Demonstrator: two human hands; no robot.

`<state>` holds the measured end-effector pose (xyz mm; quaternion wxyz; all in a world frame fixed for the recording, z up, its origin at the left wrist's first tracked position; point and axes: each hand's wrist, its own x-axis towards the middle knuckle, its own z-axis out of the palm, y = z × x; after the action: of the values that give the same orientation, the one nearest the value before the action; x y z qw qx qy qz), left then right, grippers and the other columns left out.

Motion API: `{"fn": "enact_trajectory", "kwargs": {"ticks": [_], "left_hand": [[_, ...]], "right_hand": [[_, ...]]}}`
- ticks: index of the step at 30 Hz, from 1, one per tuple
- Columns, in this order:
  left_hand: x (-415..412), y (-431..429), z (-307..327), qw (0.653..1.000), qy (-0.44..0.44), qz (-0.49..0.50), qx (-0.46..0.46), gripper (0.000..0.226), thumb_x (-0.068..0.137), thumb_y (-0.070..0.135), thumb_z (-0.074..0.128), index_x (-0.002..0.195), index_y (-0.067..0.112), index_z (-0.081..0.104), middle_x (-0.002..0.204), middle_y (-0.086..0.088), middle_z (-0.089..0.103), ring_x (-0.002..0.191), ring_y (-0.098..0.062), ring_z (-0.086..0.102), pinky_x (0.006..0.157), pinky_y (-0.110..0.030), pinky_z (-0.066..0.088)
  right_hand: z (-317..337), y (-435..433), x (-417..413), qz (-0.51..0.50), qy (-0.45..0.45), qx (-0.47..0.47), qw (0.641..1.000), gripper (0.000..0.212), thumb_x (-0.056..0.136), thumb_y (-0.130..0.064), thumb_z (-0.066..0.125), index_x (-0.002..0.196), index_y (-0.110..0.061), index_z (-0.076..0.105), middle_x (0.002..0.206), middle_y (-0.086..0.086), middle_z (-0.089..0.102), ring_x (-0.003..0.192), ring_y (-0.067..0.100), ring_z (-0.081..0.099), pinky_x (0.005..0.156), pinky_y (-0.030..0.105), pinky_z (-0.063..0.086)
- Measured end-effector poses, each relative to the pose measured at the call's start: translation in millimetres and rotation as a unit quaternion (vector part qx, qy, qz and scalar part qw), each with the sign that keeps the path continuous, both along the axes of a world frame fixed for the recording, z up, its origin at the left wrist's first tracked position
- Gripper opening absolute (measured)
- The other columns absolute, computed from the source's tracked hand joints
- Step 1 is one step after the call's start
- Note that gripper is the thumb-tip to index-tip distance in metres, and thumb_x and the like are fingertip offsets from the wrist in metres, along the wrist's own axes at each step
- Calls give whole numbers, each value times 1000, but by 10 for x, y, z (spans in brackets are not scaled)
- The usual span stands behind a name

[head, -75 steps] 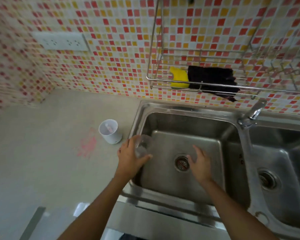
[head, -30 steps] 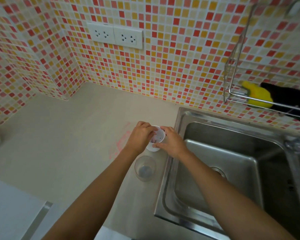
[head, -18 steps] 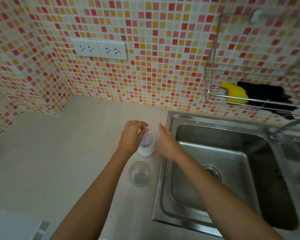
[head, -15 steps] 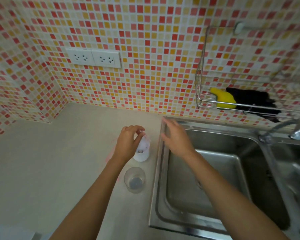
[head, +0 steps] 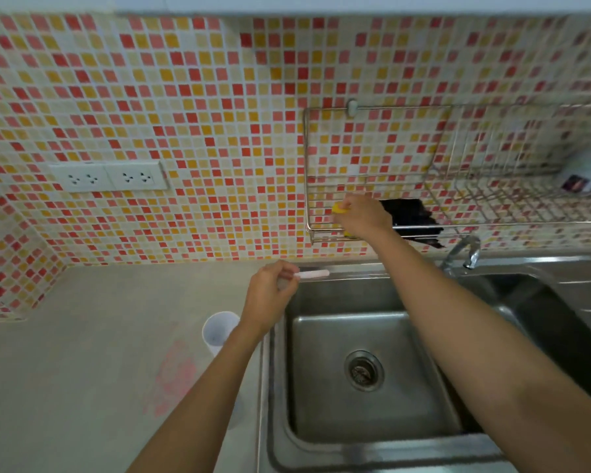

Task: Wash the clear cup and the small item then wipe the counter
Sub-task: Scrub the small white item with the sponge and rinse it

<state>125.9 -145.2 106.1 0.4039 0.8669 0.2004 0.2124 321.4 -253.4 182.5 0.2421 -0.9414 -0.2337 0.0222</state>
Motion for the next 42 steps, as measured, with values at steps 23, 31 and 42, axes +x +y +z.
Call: {"fn": "enact_trajectory", "kwargs": {"ticks": [23, 31, 42], "left_hand": [[501, -1045, 78, 994, -55, 76, -57, 6, 84, 15, 69, 86, 18, 64, 79, 15, 63, 76, -1, 62, 68, -9, 49], [630, -1401, -55, 990, -46, 114, -71, 6, 81, 15, 71, 87, 14, 71, 81, 8, 71, 76, 5, 63, 66, -3, 44], [777, -1581, -205, 986, -35, 128, -99, 6, 83, 15, 71, 89, 13, 70, 79, 6, 71, 73, -1, 65, 64, -9, 49]], "right_hand": [[-729, -1289, -490, 188, -110, 243, 945, 30, 90, -17, 62, 120, -21, 63, 118, -7, 59, 111, 8, 48, 98, 23, 38], [-1016, -1457, -501, 173, -110, 223, 953, 37, 87, -11, 66, 123, -19, 64, 113, -6, 60, 103, 2, 42, 95, 5, 26], [-1157, -1620, -429, 143, -78, 219, 962, 38, 89, -12, 63, 126, -21, 61, 116, -4, 60, 106, 13, 49, 91, 23, 43]]}}
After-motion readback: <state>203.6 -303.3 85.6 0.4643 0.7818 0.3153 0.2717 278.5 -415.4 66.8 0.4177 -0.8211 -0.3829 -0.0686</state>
